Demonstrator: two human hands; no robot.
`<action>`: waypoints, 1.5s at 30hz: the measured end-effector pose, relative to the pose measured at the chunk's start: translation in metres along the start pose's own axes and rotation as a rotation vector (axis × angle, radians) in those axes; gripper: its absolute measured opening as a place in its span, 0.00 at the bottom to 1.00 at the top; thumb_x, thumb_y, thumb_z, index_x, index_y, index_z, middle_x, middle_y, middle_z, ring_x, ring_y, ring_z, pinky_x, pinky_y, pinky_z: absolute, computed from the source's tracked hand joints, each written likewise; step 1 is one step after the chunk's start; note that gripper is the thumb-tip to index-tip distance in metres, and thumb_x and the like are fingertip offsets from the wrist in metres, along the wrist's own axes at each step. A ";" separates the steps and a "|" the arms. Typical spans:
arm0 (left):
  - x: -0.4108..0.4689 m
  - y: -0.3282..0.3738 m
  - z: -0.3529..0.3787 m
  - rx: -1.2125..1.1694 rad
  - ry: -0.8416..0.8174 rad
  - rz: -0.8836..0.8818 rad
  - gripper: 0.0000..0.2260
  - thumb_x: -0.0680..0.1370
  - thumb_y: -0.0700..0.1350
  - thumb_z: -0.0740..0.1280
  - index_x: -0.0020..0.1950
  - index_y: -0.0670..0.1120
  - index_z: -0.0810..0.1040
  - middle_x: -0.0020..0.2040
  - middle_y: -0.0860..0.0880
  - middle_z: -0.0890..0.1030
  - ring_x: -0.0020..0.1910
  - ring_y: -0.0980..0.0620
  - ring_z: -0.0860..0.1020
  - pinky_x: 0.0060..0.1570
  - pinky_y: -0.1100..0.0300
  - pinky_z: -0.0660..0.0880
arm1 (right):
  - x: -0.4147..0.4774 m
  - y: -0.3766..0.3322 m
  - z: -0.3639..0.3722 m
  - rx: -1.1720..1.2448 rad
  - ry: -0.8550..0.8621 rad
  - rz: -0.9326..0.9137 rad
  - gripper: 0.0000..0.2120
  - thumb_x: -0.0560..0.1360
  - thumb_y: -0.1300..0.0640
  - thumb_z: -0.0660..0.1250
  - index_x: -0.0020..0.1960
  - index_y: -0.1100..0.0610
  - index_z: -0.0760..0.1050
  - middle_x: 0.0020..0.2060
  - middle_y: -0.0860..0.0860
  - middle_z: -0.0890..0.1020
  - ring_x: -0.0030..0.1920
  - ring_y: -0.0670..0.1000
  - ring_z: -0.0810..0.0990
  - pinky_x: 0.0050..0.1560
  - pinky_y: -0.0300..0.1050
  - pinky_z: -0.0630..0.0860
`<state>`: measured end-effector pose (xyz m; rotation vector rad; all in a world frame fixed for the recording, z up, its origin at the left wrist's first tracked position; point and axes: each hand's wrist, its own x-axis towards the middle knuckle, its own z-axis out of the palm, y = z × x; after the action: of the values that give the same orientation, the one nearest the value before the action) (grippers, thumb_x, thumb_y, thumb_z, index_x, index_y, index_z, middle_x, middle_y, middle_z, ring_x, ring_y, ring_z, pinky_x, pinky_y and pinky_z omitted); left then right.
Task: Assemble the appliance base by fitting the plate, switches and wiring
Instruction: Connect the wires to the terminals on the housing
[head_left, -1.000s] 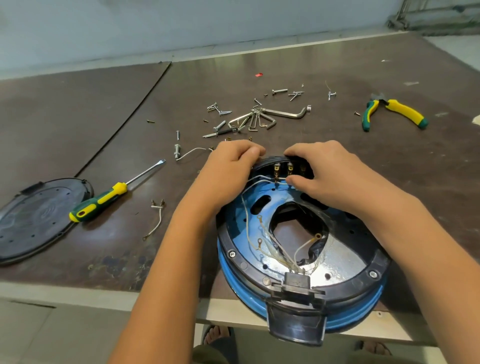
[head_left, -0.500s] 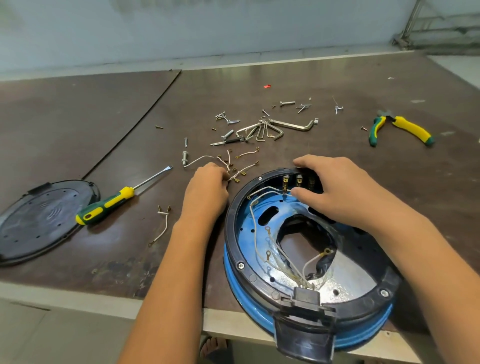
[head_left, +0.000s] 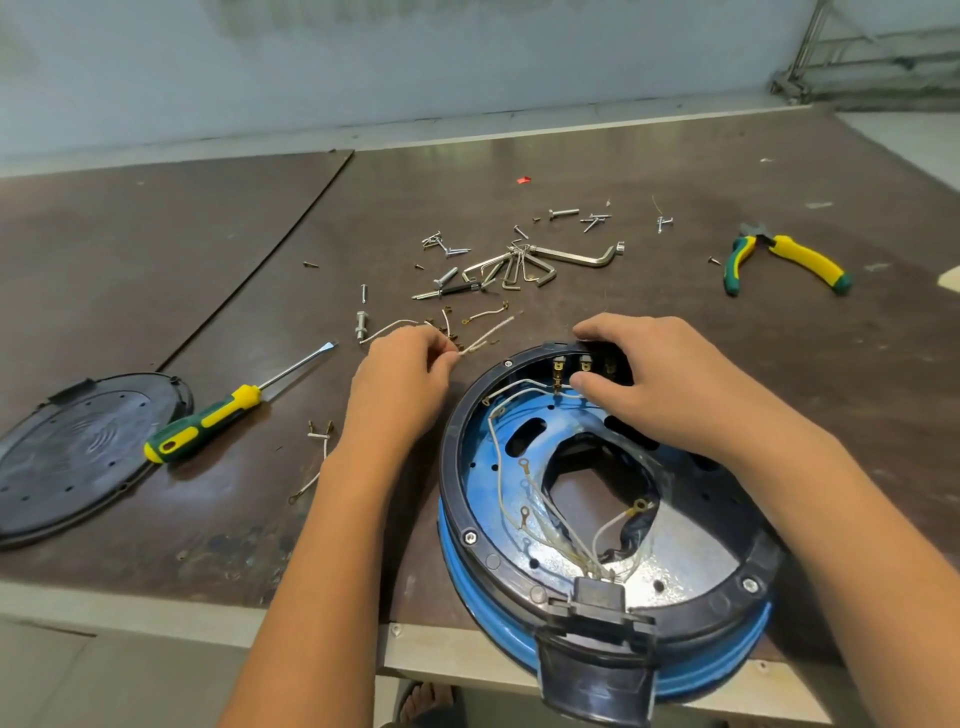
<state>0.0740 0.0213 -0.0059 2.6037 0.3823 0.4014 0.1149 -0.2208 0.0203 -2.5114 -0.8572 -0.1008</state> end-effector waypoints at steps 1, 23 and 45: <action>-0.002 0.000 0.001 0.019 -0.009 -0.008 0.05 0.80 0.49 0.67 0.50 0.52 0.82 0.46 0.51 0.83 0.48 0.48 0.80 0.53 0.47 0.79 | 0.000 0.000 0.000 0.000 0.000 0.002 0.21 0.77 0.46 0.69 0.68 0.50 0.74 0.59 0.49 0.82 0.59 0.52 0.79 0.56 0.48 0.75; -0.035 0.091 -0.042 -0.358 -0.198 0.208 0.07 0.81 0.46 0.67 0.49 0.49 0.85 0.36 0.53 0.83 0.38 0.56 0.80 0.48 0.53 0.79 | -0.004 0.003 -0.015 0.624 0.210 0.002 0.10 0.74 0.58 0.75 0.54 0.52 0.83 0.39 0.46 0.86 0.41 0.42 0.83 0.42 0.35 0.76; -0.037 0.107 -0.013 0.099 -0.259 0.401 0.08 0.82 0.49 0.64 0.54 0.49 0.82 0.54 0.51 0.75 0.55 0.49 0.74 0.55 0.49 0.73 | -0.036 0.022 -0.029 0.213 0.078 0.081 0.08 0.68 0.48 0.79 0.45 0.41 0.82 0.51 0.44 0.78 0.52 0.43 0.77 0.48 0.33 0.69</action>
<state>0.0564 -0.0765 0.0498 2.7804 -0.2175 0.1715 0.1010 -0.2694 0.0288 -2.3236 -0.6952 -0.0759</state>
